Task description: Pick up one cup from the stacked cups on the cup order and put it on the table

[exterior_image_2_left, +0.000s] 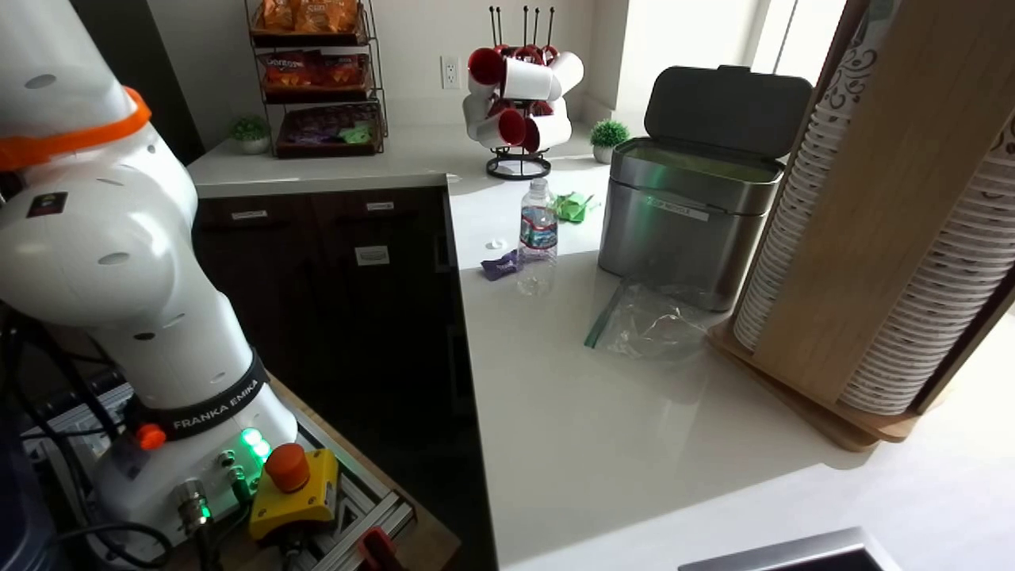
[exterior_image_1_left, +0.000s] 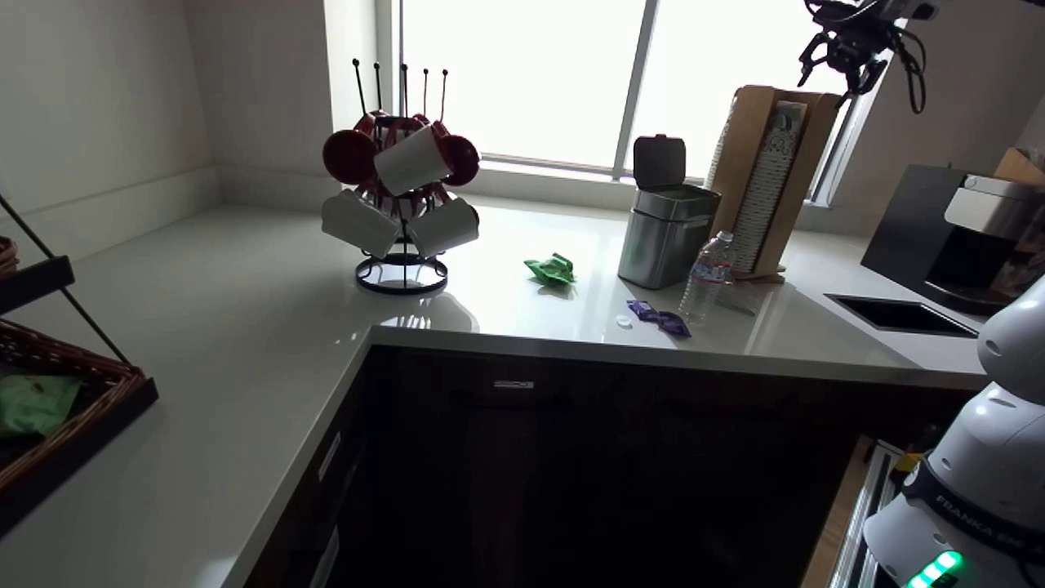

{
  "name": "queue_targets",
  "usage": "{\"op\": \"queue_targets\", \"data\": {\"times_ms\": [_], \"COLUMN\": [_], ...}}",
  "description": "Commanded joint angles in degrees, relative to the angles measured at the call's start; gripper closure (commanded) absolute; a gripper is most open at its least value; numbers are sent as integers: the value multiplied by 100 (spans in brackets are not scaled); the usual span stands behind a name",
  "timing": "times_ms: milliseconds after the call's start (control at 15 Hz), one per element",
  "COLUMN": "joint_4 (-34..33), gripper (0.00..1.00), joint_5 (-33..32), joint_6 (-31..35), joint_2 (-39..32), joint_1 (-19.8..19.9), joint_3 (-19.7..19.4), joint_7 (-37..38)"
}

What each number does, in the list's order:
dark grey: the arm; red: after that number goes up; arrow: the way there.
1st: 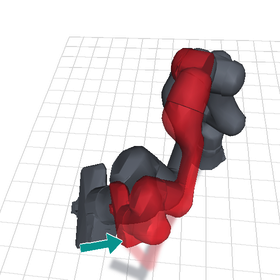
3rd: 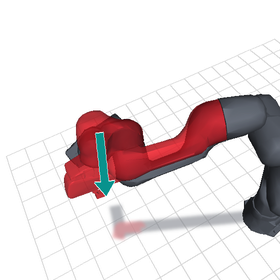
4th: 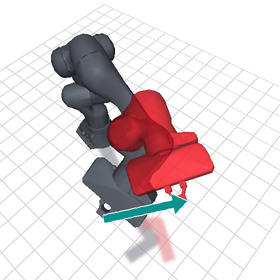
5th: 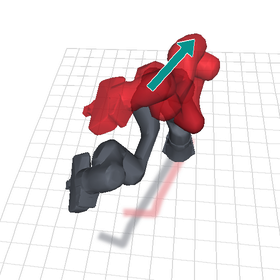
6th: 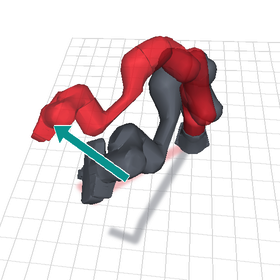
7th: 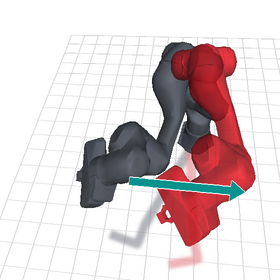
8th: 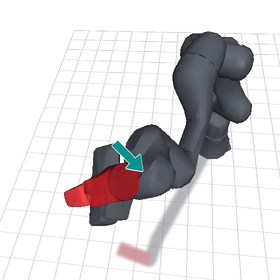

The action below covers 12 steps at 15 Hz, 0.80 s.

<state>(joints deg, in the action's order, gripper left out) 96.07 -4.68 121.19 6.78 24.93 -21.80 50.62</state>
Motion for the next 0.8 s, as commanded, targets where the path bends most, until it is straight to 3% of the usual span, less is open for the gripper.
{"op": "queue_targets", "data": {"times_ms": [0,467,533,667,733], "joint_4": [-26,-7,1,8,12], "gripper": [0,0,5,34,42], "joint_5": [252,324,308,306,309], "joint_6": [98,736,816,901,927], "joint_2": [-153,-356,-372,-407,-417], "joint_1": [-26,-30,-33,-40,-43], "joint_3": [-27,-60,-61,-62,-61], "joint_7": [465,869,881,869,863]}}
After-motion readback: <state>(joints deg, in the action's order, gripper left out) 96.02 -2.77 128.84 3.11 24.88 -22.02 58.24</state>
